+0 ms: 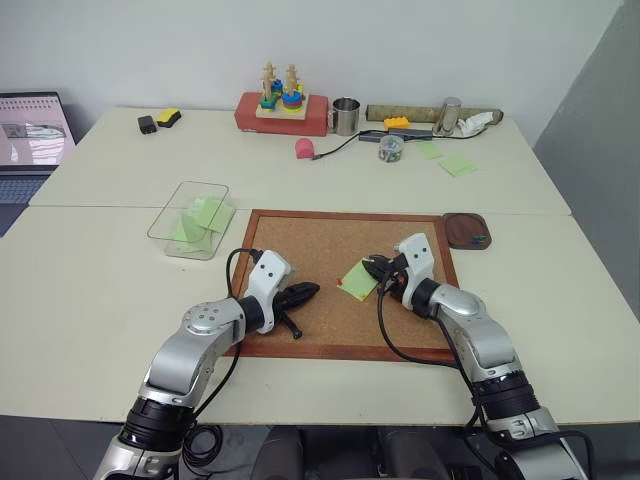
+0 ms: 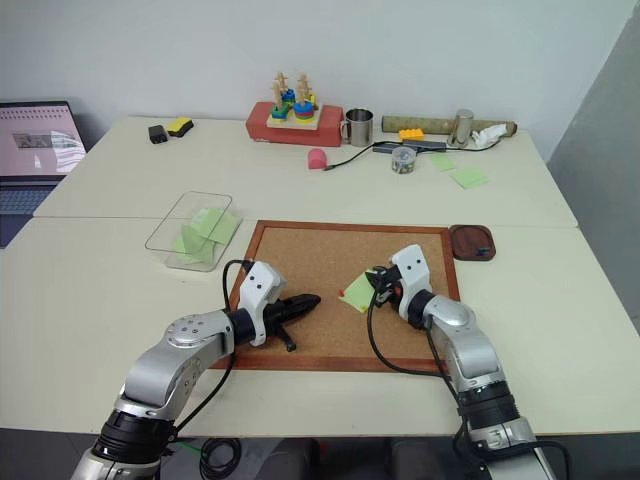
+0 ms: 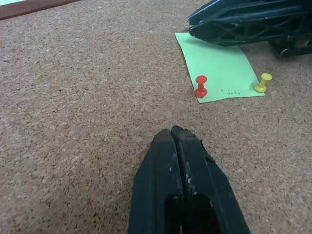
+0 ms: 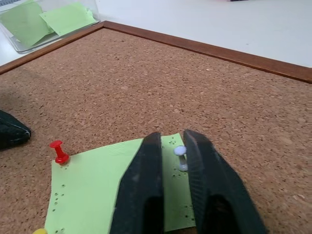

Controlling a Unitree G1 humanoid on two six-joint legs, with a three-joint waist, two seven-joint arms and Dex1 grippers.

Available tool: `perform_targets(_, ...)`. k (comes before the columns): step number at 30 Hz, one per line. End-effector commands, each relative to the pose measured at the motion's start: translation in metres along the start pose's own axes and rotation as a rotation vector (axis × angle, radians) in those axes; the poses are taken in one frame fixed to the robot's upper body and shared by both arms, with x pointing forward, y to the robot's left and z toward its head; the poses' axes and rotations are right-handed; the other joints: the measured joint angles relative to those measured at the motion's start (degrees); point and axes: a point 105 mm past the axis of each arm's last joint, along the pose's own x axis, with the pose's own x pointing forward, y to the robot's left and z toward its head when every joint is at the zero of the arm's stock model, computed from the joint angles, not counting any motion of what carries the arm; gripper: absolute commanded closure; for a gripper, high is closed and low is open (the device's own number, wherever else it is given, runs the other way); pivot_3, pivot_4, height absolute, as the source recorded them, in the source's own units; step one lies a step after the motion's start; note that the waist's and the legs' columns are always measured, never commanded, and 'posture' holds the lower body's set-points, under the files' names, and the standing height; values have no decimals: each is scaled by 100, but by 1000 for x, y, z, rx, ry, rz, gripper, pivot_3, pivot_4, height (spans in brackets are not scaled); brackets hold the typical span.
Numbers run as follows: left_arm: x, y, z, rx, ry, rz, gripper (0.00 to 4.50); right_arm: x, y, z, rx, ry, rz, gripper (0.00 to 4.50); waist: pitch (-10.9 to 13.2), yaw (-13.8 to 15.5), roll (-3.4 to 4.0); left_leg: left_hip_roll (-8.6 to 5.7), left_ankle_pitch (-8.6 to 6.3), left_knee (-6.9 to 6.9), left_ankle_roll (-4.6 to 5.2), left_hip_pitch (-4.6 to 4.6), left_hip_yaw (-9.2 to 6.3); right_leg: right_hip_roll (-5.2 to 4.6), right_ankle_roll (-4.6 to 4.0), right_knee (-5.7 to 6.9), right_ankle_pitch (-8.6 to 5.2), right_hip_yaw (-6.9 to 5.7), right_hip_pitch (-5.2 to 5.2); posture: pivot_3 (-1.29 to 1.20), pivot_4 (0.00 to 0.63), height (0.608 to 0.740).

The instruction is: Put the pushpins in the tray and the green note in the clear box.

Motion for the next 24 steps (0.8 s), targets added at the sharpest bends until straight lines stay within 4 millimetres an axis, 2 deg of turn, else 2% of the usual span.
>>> perform_targets(1,1,-4,-4,-7,15,-11,4500,2,3,16,-34,-59,11,4481,0,-2,0,0,0,0,0,0,0,0,0,0,0,0,0,0,150,740)
perform_targets(5,0,-3,-7,-1,33,-6,4500,1,2,22,-44,-84,11,4481,0,-3,0,0,0,-1,0,0,0,0,0,0,0,0,-1,0,150,740)
perform_targets(10,-1,-1,-10,30,62,5,4500,-8,11,47,28,-195,51,4481,0,-5,1,1,0,-1,0,-1,0,1,1,0,-1,0,-1,0,150,740)
perform_targets(17,-1,-2,-12,39,70,-2,4500,-16,14,58,60,-231,71,4481,0,-7,0,1,0,-1,0,0,-1,1,19,0,-11,0,-1,0,150,740)
perform_targets(22,0,-3,-11,37,65,-8,4500,-20,-3,63,79,-252,1,4481,0,-6,1,1,0,-1,0,0,0,0,20,0,-12,1,-1,0,150,740)
perform_targets(24,0,-3,-10,36,64,-9,4500,-24,-27,65,63,-255,-120,4481,0,-6,0,1,0,-1,0,0,0,0,19,-1,-11,1,-1,0,150,740)
